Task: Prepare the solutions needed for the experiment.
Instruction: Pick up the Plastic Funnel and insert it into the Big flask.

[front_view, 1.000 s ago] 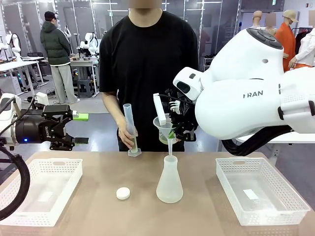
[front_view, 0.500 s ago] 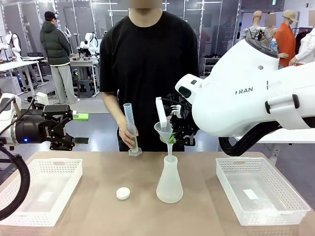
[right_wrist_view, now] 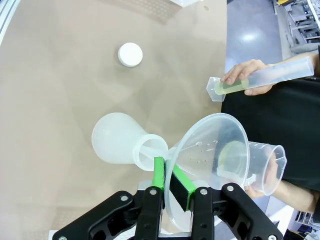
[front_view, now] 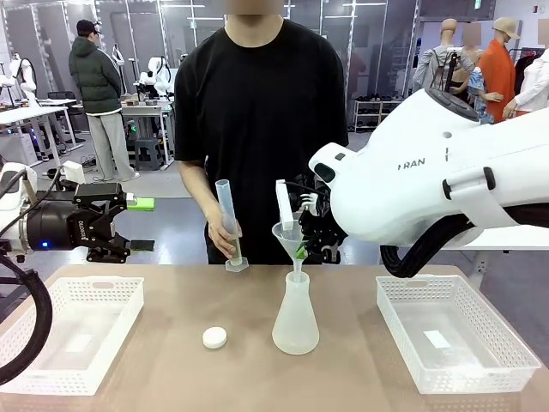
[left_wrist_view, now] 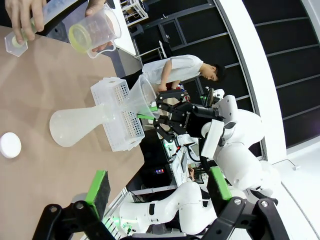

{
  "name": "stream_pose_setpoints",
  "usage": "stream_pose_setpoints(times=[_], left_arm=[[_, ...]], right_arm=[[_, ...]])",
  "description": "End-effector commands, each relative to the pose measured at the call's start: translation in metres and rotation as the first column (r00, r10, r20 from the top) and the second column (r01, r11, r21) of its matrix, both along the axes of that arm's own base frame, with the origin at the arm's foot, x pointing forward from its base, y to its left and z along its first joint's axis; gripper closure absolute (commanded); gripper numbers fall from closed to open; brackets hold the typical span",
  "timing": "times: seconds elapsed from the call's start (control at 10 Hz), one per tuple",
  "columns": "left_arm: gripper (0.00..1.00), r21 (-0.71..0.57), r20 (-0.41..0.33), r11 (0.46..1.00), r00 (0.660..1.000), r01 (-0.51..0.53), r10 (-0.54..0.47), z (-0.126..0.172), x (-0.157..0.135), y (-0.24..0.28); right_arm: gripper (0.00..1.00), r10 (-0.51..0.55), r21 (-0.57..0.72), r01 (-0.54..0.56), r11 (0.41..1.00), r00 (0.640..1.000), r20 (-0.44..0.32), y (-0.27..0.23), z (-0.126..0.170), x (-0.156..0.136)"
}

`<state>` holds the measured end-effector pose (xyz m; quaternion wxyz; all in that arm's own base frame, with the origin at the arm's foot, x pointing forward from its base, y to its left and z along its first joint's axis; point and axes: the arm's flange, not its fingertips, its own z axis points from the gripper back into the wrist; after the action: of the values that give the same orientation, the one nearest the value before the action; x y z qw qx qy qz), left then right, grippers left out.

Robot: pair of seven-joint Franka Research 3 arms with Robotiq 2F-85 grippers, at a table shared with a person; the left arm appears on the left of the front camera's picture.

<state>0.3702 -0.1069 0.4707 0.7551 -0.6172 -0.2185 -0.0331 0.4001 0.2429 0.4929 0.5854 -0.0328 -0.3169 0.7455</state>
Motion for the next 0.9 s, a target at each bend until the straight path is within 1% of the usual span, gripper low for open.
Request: stream_pose_setpoints(times=[0.0,0.3,0.4,0.8], left_arm=[[0.0,0.001,-0.004,1.0,1.0,0.009,-0.009,0.0023,-0.0025,0.0024],[0.0,0.001,-0.004,1.0,1.0,0.009,-0.009,0.0023,-0.0025,0.0024],[0.0,0.001,-0.004,1.0,1.0,0.009,-0.009,0.0023,-0.0025,0.0024],[0.0,0.001,-0.004,1.0,1.0,0.009,-0.009,0.0023,-0.0025,0.0024]], right_arm=[[0.94,0.012,0.015,-0.012,1.0,1.0,0.008,-0.0065,-0.0111,0.0035],[0.66,0.016,0.013,-0.016,1.0,1.0,0.002,-0.0067,-0.0135,0.0],[0.66,-0.006,0.0,0.006,1.0,1.0,-0.015,-0.0017,-0.0089,0.0],[0.66,-0.006,0.0,0.006,1.0,1.0,-0.015,-0.0017,-0.0089,0.0]])
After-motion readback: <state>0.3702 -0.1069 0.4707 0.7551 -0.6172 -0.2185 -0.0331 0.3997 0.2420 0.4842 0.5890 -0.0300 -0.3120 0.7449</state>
